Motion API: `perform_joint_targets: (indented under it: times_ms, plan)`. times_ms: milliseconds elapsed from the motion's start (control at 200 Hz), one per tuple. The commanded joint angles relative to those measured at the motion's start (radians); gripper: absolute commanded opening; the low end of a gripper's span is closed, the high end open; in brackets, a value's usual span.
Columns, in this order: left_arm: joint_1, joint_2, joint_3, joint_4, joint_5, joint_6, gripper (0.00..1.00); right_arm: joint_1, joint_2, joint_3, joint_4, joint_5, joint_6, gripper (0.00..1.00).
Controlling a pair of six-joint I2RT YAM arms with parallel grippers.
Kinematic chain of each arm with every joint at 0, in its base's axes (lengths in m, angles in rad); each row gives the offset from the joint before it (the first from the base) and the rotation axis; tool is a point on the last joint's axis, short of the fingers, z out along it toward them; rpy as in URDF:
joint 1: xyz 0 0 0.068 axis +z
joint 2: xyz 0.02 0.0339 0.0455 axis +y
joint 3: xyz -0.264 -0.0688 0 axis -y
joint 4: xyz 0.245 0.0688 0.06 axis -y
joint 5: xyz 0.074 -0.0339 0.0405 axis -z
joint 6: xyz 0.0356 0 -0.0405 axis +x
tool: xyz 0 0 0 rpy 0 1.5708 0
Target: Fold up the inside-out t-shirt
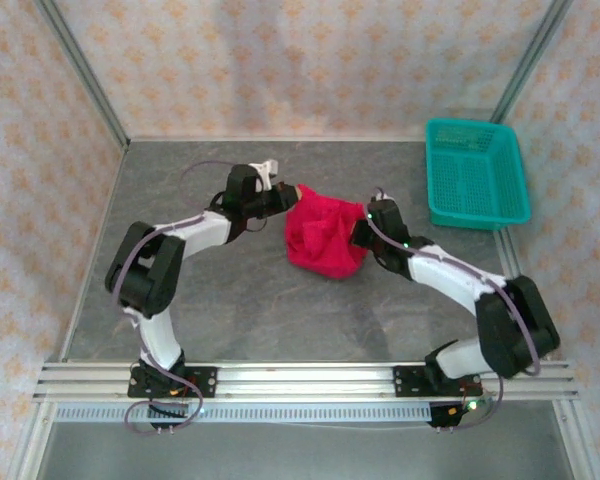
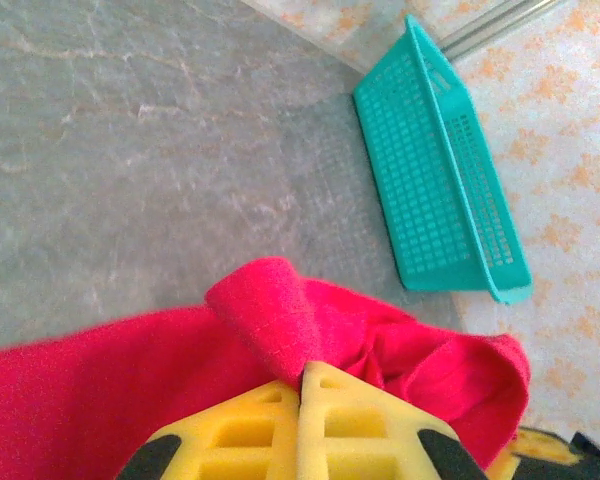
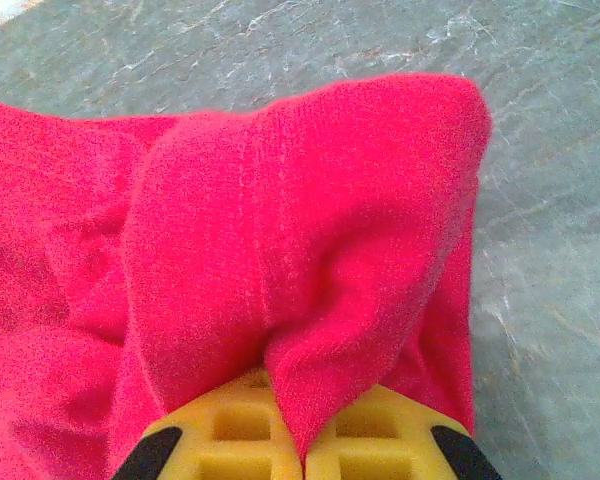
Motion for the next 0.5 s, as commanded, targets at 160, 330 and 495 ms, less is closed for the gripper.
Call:
perform_joint_targets:
  times_ms: [160, 330, 495]
  plan:
    - [0.071, 0.203, 0.041, -0.019, 0.042, -0.023, 0.00, -0.047, 0.365, 0.338, -0.129, 0.031, -0.008, 0.00]
    - [0.091, 0.213, 0.046, -0.094, 0.040, 0.008, 0.01, -0.073, 0.556, 0.467, -0.234, 0.002, 0.039, 0.00]
    - [0.106, 0.089, 0.004, -0.180, -0.023, 0.078, 0.37, -0.074, 0.505, 0.422, -0.219, -0.042, 0.055, 0.10]
